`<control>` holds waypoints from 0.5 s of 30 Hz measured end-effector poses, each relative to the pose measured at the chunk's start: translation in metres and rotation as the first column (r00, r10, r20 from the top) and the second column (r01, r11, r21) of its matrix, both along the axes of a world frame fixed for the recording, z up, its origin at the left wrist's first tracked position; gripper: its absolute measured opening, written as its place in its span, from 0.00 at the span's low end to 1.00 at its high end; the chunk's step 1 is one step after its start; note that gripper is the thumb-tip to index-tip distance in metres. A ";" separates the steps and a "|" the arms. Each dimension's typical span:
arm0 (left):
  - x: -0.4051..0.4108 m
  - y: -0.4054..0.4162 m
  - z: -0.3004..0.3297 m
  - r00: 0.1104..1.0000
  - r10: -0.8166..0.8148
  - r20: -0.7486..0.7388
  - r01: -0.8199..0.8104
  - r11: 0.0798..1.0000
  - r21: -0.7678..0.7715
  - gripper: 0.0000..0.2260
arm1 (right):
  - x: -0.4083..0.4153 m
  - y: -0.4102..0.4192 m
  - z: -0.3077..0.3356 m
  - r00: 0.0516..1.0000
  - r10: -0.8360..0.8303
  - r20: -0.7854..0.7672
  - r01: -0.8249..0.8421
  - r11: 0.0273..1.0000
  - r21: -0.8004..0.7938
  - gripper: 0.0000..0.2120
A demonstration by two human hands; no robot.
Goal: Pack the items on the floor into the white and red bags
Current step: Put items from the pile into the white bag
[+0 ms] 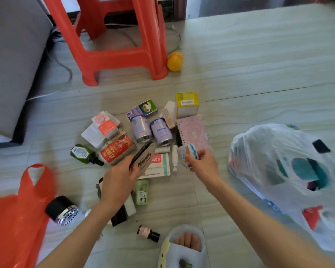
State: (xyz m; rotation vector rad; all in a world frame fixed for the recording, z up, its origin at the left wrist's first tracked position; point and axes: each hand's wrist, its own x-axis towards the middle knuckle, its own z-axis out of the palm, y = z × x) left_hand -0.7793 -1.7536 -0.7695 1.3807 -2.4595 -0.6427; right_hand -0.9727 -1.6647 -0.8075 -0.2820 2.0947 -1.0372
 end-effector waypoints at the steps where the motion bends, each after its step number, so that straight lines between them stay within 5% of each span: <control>1: -0.004 0.006 0.013 0.998 0.002 -0.059 0.000 1.000 0.031 0.08 | -0.002 0.009 0.017 1.000 0.000 -0.001 0.000 0.999 -0.033 0.11; 5: -0.030 0.038 0.055 0.964 -0.041 -0.261 0.067 0.994 0.090 0.04 | -0.013 0.060 0.097 0.979 0.024 -0.202 -0.054 0.988 -0.147 0.11; 9: -0.071 0.077 0.100 0.909 -0.076 -0.410 0.114 0.991 0.069 0.08 | -0.040 0.122 0.179 0.790 0.021 -0.613 -0.139 0.980 -0.145 0.10; 15: -0.152 0.132 0.168 0.796 -0.163 -0.583 0.280 0.953 0.115 0.06 | -0.104 0.212 0.215 0.746 -0.140 -0.651 0.070 0.989 -0.133 0.10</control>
